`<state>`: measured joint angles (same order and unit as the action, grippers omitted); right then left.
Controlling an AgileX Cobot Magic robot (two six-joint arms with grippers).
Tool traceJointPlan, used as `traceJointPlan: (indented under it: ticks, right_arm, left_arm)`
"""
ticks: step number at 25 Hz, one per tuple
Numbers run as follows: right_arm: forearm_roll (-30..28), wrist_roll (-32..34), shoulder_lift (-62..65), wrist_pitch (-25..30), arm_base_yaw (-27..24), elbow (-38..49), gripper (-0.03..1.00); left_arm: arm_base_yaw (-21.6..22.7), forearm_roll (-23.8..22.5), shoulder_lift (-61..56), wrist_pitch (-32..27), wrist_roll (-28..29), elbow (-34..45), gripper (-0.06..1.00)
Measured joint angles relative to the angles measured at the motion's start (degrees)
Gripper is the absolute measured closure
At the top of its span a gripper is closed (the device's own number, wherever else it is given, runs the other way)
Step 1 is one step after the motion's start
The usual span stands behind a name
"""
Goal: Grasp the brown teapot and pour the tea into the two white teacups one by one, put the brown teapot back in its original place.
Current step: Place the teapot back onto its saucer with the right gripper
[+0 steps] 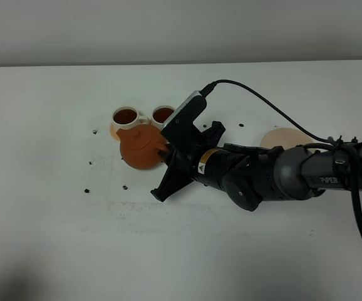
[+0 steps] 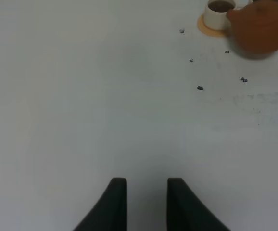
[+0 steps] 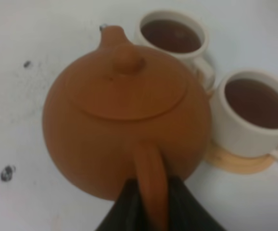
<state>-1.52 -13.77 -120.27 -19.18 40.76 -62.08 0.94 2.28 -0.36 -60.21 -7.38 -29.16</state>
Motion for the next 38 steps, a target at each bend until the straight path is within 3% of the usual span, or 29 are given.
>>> traceJointPlan:
  ticks: [11,21,38]
  right_arm:
    - [-1.8,2.8,-1.3,-1.2,0.0,0.0,0.88]
    - [-3.7,3.0,9.2,4.7,-0.7,1.8,0.88]
    - [-4.5,8.6,26.8,5.8,-21.8,20.8,0.88]
  left_arm:
    - [0.0,0.0,0.0,0.0,0.0,0.0,0.73]
    - [0.0,0.0,0.0,0.0,0.0,0.0,0.73]
    - [0.0,0.0,0.0,0.0,0.0,0.0,0.73]
